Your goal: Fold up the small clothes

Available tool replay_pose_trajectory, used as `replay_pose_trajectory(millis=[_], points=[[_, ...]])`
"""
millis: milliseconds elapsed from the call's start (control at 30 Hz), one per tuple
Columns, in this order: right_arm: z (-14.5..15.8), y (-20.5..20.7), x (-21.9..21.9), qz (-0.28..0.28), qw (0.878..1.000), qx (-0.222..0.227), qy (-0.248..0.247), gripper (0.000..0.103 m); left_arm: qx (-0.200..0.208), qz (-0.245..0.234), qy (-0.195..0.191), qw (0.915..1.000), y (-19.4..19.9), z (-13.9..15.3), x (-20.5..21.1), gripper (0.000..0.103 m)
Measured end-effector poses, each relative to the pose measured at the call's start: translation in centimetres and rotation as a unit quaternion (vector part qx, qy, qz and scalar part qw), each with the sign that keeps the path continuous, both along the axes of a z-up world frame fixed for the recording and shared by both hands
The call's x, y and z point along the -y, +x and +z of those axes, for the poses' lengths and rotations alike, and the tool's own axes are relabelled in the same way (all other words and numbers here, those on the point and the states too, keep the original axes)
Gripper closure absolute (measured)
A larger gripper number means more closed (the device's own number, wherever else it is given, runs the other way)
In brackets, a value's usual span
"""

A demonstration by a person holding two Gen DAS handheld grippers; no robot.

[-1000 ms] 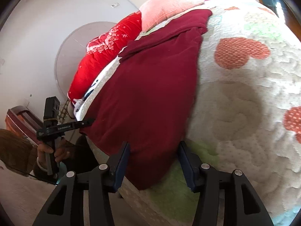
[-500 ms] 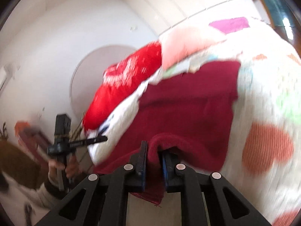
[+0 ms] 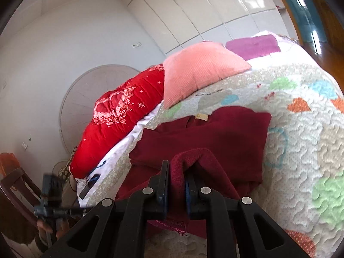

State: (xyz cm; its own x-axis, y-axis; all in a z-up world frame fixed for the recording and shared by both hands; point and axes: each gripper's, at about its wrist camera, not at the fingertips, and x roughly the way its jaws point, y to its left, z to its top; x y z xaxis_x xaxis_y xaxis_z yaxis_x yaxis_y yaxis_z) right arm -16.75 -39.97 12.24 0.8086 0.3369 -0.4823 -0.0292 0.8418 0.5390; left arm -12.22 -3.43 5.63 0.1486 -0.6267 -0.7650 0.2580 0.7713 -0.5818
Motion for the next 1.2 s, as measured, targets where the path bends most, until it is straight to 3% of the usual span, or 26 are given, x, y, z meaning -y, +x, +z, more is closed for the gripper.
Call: replay_pose_trajectory(millis=[67,200,367,467,533,567,700,900,1067,1167,1200], points=[[-0.2,-0.2,0.3,-0.001,1.000,0.001,0.007,0.092,-0.028,0.001,-0.015,0.9995,-1.3,-1.0,-0.3,0.053],[0.0,-0.7,0.3,0.002,1.000,0.000,0.002,0.092,-0.080,0.021,-0.074,0.9939,-3.4,-2.9,-0.3,0.032],[0.4,-1.9,0.0,0.007,1.000,0.006,-0.003,0.092,-0.095,0.062,-0.144,0.9830,-2.8,-4.5,1.6,0.032],[0.2,-2.4,-0.1,0.004,1.000,0.003,-0.002,0.092,-0.101,0.058,-0.159,0.9805,-1.8,-4.6,3.5,0.032],[0.1,-2.7,0.2,0.002,1.000,0.002,-0.001,0.092,-0.083,0.027,-0.139,0.9863,-1.4,-3.7,4.8,0.060],[0.0,-2.9,0.3,0.002,1.000,0.001,0.000,0.092,-0.065,0.009,-0.118,0.9909,-1.1,-2.9,5.3,0.082],[-0.2,-2.5,0.8,0.004,1.000,-0.001,0.008,0.092,0.000,0.006,-0.105,0.9944,1.0,0.8,4.5,0.090],[0.4,0.7,2.2,-0.007,1.000,0.008,0.027,0.092,0.077,0.024,-0.108,0.9908,9.1,6.1,5.1,0.092],[2.1,6.4,4.4,-0.038,0.999,0.008,0.016,0.092,0.121,0.055,-0.077,0.9882,17.4,7.4,9.2,0.093],[0.6,11.5,6.4,-0.064,0.996,-0.048,0.036,0.090,0.100,0.079,-0.082,0.9884,22.6,5.9,10.2,0.091],[-0.2,12.8,7.2,-0.077,0.993,-0.071,0.051,0.088,0.084,0.087,-0.090,0.9886,24.1,5.4,10.1,0.082]])
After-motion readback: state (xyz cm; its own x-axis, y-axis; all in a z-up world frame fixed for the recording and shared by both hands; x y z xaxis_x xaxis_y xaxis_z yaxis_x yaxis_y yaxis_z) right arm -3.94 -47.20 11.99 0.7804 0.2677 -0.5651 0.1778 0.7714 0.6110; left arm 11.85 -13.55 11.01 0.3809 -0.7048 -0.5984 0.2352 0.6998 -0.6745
